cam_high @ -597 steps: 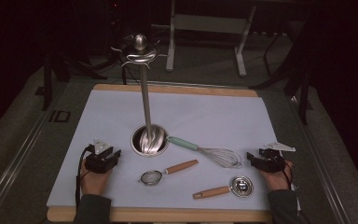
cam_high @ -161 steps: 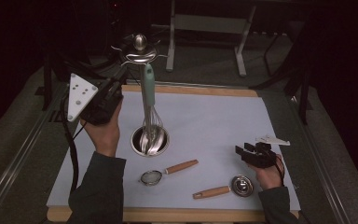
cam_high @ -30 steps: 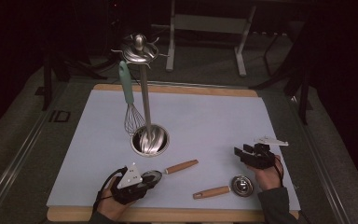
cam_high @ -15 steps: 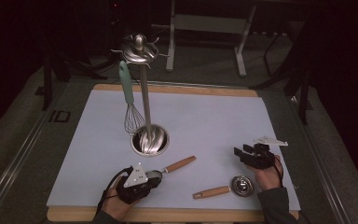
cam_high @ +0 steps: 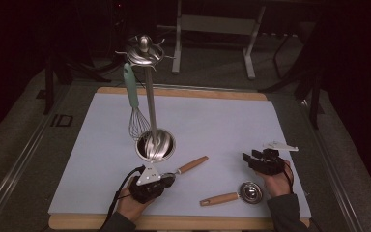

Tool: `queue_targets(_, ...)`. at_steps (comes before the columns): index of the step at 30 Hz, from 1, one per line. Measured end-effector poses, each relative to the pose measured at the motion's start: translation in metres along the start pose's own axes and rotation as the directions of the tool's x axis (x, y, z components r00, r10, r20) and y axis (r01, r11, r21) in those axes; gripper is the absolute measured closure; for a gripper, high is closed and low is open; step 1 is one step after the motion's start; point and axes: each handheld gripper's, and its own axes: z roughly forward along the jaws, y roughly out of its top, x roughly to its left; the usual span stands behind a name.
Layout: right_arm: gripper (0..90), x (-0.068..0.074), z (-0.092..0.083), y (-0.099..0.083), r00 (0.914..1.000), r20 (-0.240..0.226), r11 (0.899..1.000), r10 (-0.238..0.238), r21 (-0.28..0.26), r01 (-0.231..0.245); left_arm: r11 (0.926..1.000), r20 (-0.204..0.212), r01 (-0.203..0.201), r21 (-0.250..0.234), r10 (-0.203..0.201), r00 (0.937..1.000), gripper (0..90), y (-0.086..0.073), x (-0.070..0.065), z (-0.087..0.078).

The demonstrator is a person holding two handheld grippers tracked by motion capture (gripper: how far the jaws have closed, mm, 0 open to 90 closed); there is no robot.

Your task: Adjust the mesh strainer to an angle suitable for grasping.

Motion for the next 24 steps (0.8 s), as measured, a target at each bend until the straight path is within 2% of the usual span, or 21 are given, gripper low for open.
queue_targets(7,51.3,0.000,0.000,0.000,1.0000,0.000,1.000,0.001,0.001,-0.001,0.9996,0.010,0.017,-0.021,-0.017,0.9998,86.5,0.014,-0.003,0.023)
queue_targets(11,51.3,-0.001,0.000,0.000,1.0000,-0.001,1.000,0.003,0.003,-0.003,0.9994,0.016,0.014,-0.033,-0.014,0.9998,86.5,0.024,-0.007,0.041)
queue_targets(15,51.2,-0.001,0.000,0.000,1.0000,-0.002,1.000,0.002,0.001,-0.002,0.9993,0.033,0.007,-0.036,-0.006,0.9994,86.5,0.034,-0.010,0.057)
queue_targets(18,51.3,-0.002,-0.001,0.000,1.0000,-0.002,1.000,0.004,0.002,-0.004,0.9987,0.046,0.021,-0.047,-0.018,0.9988,86.6,0.041,-0.011,0.066)
queue_targets(24,51.3,-0.001,0.000,0.000,1.0000,-0.004,1.000,0.000,0.001,0.000,0.9990,0.066,0.016,-0.042,-0.013,0.9977,85.6,0.044,-0.011,0.072)
